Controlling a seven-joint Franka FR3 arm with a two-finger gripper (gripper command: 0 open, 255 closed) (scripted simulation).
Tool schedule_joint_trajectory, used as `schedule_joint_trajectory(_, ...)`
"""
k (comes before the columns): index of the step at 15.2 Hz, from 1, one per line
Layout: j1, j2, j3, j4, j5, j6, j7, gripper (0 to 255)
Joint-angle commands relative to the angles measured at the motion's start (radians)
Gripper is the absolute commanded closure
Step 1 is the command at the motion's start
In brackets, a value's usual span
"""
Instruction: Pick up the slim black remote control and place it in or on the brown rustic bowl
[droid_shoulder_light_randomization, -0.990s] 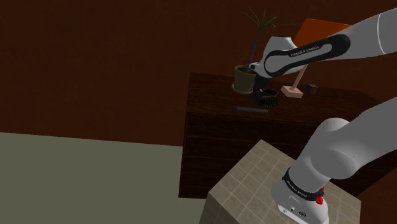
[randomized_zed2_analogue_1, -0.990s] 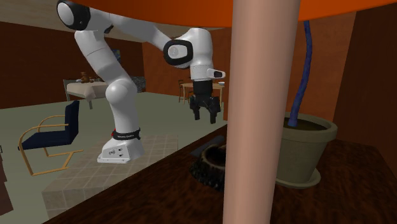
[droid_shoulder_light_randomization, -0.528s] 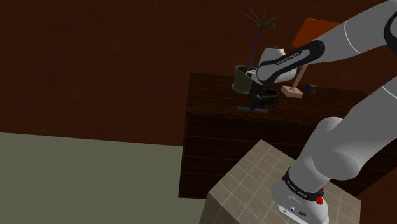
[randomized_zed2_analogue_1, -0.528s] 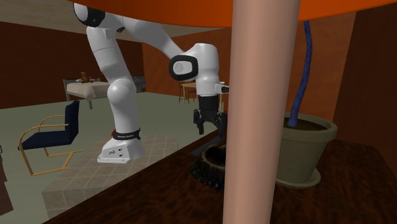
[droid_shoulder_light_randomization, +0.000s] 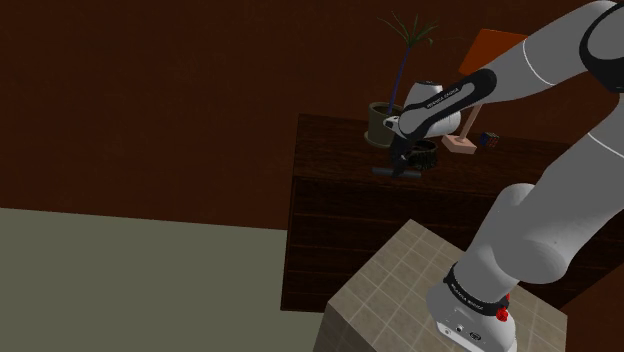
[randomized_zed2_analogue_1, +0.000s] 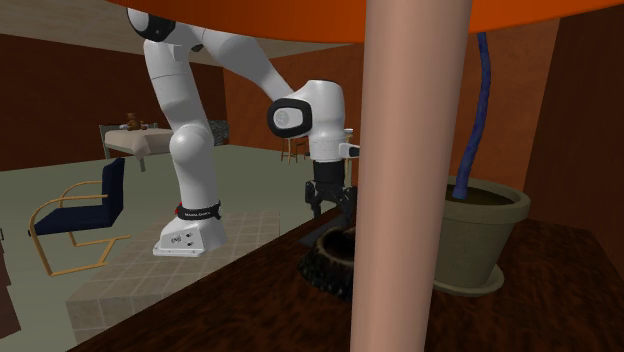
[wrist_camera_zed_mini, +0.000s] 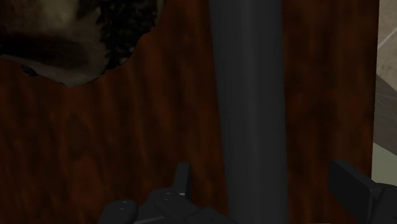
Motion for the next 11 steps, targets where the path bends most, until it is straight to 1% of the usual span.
schedule_joint_trajectory(1,0.0,0.001,0.0,0.0,0.001,0.001,-0.001,0)
schedule_joint_trajectory(4,0.0,0.001,0.0,0.0,0.001,0.001,0.0,0)
schedule_joint_trajectory(5,0.0,0.001,0.0,0.0,0.001,0.001,0.0,255)
schedule_joint_trajectory(11,0.001,0.002,-0.001,0.0,0.002,0.002,-0.001,255)
